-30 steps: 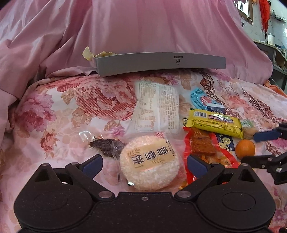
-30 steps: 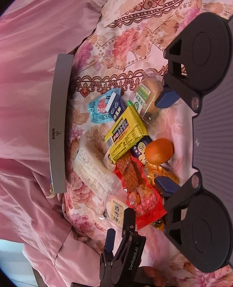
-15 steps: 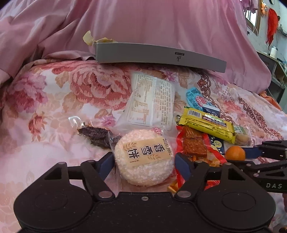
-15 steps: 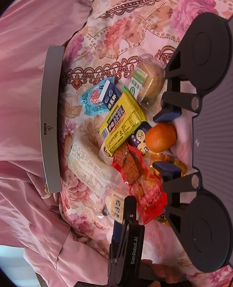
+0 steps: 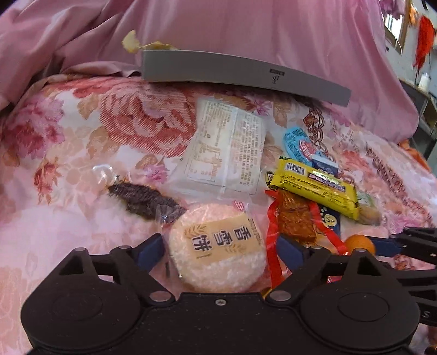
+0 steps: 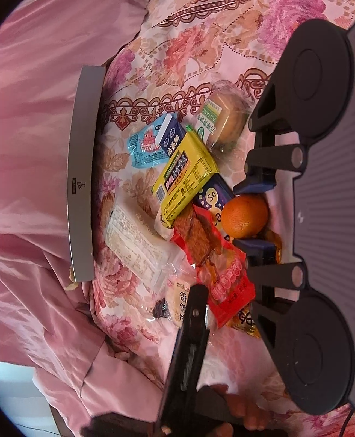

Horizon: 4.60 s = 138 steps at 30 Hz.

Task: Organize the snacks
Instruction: 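Grasp the round rice cake with the left tool while the right tool grasps the mandarin orange, then carry rice cake and orange into the grey tray and open both tools, then withdraw both tools from the tray back over the snacks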

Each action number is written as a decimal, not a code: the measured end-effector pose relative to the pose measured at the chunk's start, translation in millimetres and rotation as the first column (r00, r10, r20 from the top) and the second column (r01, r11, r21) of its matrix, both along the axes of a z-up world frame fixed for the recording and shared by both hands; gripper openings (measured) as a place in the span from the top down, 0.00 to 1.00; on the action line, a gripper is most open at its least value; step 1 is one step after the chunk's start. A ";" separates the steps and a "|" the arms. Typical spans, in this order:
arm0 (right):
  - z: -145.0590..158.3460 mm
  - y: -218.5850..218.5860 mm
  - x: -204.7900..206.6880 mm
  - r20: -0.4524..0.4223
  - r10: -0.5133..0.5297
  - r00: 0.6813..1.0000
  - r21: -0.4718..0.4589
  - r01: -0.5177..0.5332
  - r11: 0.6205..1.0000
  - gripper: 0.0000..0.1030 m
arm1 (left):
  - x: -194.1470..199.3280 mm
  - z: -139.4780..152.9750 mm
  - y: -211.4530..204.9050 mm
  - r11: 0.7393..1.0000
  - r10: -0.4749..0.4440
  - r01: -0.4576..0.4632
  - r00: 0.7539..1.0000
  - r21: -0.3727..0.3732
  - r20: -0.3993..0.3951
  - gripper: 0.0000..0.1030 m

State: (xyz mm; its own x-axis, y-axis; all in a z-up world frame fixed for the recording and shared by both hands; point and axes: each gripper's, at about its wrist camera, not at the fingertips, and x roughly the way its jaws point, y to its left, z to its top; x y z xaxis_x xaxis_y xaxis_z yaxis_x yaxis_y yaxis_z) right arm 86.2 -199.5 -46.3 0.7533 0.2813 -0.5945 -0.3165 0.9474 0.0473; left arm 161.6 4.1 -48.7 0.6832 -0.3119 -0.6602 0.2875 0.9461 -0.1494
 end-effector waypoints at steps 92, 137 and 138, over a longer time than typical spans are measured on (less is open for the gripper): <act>124.4 -15.3 188.0 0.302 -0.043 0.952 0.036 0.034 0.999 0.63 | 164.2 135.1 -9.2 0.947 0.283 -0.242 0.940 -0.213 0.192 0.31; 117.5 -50.1 41.0 0.432 -0.132 0.892 0.118 0.089 0.989 0.00 | -23.8 119.4 6.7 0.959 0.270 -0.223 0.909 -0.176 0.319 0.01; 114.3 -50.5 34.1 0.425 -0.130 0.896 0.114 0.089 0.989 0.00 | -30.0 116.5 6.2 0.961 0.263 -0.218 0.912 -0.170 0.314 0.01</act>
